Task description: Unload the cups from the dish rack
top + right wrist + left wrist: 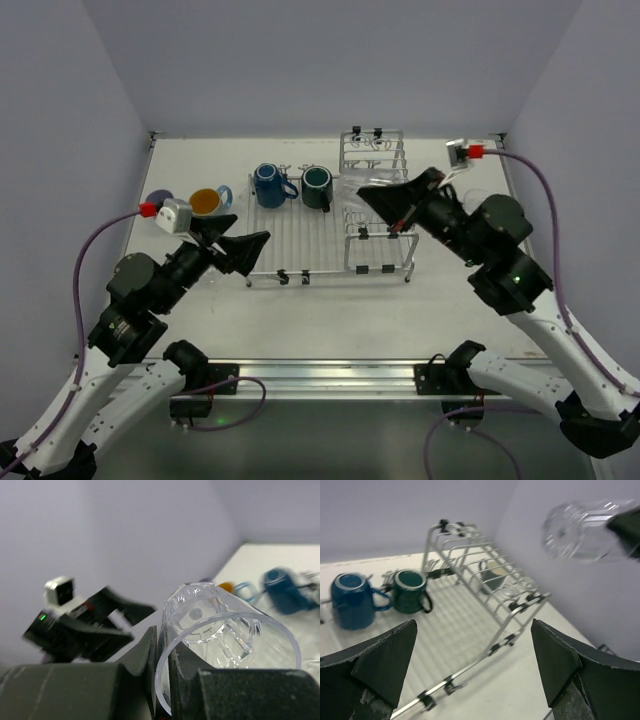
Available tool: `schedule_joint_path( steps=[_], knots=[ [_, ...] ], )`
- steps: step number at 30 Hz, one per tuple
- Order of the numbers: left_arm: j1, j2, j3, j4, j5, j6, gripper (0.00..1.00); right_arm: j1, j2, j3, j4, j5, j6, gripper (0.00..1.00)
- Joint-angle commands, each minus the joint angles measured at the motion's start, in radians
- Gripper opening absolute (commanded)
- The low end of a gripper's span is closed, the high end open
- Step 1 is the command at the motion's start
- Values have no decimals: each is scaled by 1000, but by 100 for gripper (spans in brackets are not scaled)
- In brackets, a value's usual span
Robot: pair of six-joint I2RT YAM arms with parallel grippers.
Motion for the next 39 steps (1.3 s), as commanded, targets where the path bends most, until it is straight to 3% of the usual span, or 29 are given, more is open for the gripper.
schedule_joint_path(
  steps=[1, 4, 7, 13, 25, 39],
  knots=[
    [0, -7, 15, -247, -196, 155, 100, -135, -65, 117, -374, 204, -196, 0],
    [-2, -18, -37, -253, -229, 187, 100, -390, -43, 149, -535, 249, -266, 0],
    [-2, -8, -61, -233, -209, 202, 100, -540, -4, 155, -581, 292, -318, 0],
    [0, -3, -91, -230, -141, 210, 100, -732, 233, 272, -641, 309, -386, 0],
    [0, -52, -104, -213, -32, 210, 100, -837, 733, 560, -793, 359, -424, 0],
    [-2, -67, -109, -209, -6, 210, 100, -849, 908, 671, -847, 422, -461, 0]
  ],
)
